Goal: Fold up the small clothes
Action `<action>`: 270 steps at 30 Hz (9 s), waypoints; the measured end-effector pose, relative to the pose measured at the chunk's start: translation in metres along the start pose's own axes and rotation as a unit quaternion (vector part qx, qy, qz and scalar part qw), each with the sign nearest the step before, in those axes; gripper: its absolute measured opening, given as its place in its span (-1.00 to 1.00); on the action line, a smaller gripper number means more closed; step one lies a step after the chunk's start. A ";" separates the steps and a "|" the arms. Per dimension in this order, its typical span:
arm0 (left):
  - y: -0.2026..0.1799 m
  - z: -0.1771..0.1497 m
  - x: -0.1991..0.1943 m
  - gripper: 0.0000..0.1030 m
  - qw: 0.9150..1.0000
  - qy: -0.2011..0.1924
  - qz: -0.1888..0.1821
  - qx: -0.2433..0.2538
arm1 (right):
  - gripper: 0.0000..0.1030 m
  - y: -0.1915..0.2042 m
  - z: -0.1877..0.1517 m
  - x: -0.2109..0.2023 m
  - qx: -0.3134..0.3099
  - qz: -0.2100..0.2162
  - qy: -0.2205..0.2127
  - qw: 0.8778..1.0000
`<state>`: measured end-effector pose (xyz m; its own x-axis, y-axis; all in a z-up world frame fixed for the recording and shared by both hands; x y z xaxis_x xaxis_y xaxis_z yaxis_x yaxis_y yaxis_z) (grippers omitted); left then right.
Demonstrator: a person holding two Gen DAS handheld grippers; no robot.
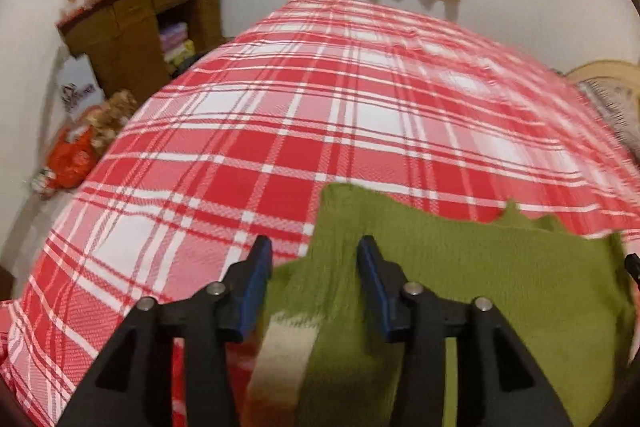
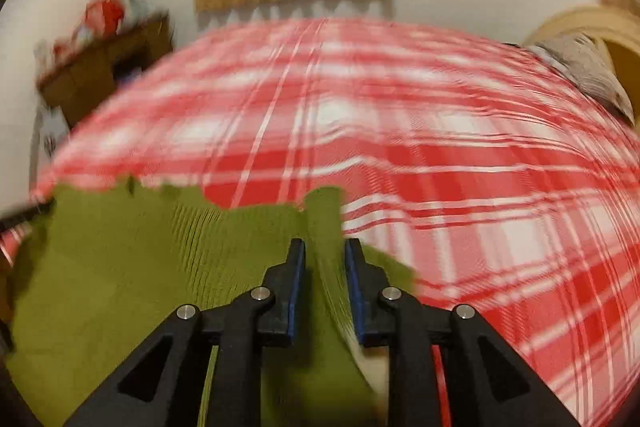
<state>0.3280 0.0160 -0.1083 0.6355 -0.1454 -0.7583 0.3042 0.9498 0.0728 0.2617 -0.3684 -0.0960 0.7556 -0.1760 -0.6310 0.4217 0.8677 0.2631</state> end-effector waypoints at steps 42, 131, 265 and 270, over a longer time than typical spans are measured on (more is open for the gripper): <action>-0.008 -0.181 -0.150 0.40 0.996 -0.081 -0.039 -0.023 | -0.58 0.038 -0.152 -0.149 -0.032 0.094 0.027 0.995; 0.002 -0.159 -0.104 0.33 0.980 -0.103 -0.091 -0.143 | -0.21 0.170 -0.121 -0.075 0.012 0.256 0.122 0.959; -0.356 -0.082 -0.127 -0.57 0.950 -0.122 -0.108 0.267 | -0.74 -0.046 -0.036 0.025 0.074 0.243 0.186 0.949; -0.332 -0.092 -0.153 -0.09 0.944 -0.124 -0.153 0.263 | -0.63 -0.059 -0.038 0.011 0.116 0.246 0.189 0.943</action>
<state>0.0645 -0.2514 -0.0765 0.5871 -0.5136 -0.6258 0.7699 0.5931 0.2355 0.2261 -0.4040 -0.1457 0.6735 0.4387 -0.5950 0.1978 0.6686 0.7168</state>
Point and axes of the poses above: each gripper's, at about its wrist camera, not at the fingertips, and x roughly the way its jaws point, y to its left, z to its top, the point moved 4 cm from there along x, roughly the way its jaws point, and after that the axes turned 15 degrees about x, right-handed, at the moved point
